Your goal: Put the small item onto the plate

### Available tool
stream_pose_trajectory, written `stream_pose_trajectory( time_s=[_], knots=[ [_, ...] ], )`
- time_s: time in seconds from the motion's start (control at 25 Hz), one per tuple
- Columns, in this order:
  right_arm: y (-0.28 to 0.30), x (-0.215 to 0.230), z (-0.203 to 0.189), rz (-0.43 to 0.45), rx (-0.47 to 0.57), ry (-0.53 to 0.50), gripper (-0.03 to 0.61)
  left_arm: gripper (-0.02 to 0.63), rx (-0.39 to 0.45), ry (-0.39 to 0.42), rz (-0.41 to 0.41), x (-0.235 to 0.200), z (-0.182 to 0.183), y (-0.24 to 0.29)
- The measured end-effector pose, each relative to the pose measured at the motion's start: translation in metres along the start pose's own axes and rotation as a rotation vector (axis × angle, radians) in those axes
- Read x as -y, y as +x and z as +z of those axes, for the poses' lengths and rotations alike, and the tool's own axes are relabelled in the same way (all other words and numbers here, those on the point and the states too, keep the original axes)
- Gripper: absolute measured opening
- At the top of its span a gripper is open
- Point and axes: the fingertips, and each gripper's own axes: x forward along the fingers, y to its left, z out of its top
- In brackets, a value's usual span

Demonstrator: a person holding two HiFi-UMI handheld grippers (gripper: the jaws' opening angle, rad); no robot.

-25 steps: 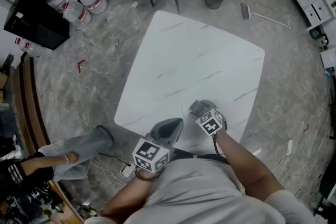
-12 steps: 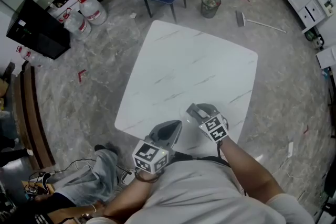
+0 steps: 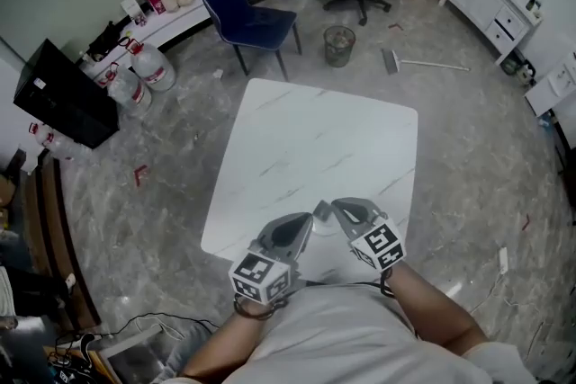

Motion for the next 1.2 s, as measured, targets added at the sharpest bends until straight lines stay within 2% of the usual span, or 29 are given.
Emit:
stream_pose_trajectory(
  time_s=[0.28,0.6,0.84,1.2],
  knots=[
    [-0.059,-0.016,0.084,-0.019,0.189,0.009,0.003,0.006,0.079,0.077,-0.048,0.022,0.055,0.002],
    [-0.104,-0.027,0.149,-0.035,0.322,-0.018,0.002,0.006,0.153,0.144,-0.073,0.045,0.108,-0.002],
    [-0.123,-0.029,0.174,-0.051,0.369,-0.023,0.002,0.006,0.191,0.179,-0.084,0.06,0.128,-0.007],
    [-0.136,-0.041,0.182,-0.05,0.393,-0.031,0.002,0.006,0.208,0.191,-0.086,0.073,0.131,-0.016]
  ],
)
